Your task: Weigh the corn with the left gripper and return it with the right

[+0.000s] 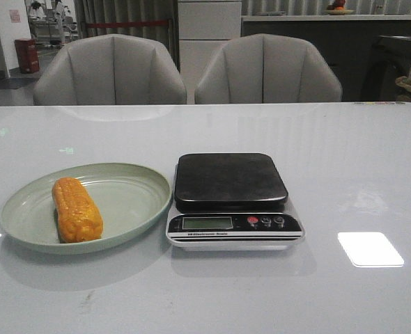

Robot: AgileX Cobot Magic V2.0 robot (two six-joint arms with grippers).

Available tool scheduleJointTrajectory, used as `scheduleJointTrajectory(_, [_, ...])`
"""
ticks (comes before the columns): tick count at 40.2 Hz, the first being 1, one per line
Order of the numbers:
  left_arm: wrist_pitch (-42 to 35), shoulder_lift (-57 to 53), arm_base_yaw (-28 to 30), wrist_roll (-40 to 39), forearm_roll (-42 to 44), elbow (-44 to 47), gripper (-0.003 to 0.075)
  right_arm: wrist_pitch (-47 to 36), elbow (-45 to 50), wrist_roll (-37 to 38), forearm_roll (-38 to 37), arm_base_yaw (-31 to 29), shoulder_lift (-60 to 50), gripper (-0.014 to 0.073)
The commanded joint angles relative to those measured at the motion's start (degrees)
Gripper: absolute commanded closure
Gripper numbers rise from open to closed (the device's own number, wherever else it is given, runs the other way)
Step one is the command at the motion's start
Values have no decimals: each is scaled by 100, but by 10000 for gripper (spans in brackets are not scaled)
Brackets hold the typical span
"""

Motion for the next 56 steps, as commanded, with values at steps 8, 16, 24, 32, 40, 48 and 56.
scheduleJointTrajectory(8, [-444,-107,7,-43,-11,-4,590,-465,26,-14,-54,-34,-109,437])
scheduleJointTrajectory(16, [-444,-107,7,-43,-11,-4,590,-465,26,-14,-54,-34,-109,437])
scheduleJointTrajectory(24, [-444,-107,7,-43,-11,-4,590,-460,26,-14,-54,-34,-109,437])
scheduleJointTrajectory(32, [-455,-107,7,-43,-11,-4,589,-460,26,-14,-54,-34,-109,437])
scheduleJointTrajectory(40, [-1002,-107,7,-43,-221,-48,590,-461,26,-14,-54,-34,-114,437])
scheduleJointTrajectory(48, [202,127,7,-43,-269,-959,590,-461,26,-14,-54,-34,-115,437])
scheduleJointTrajectory(56, [1724,1099,7,-43,-314,-2278,589,-461,26,-14,-54,-34,-115,437])
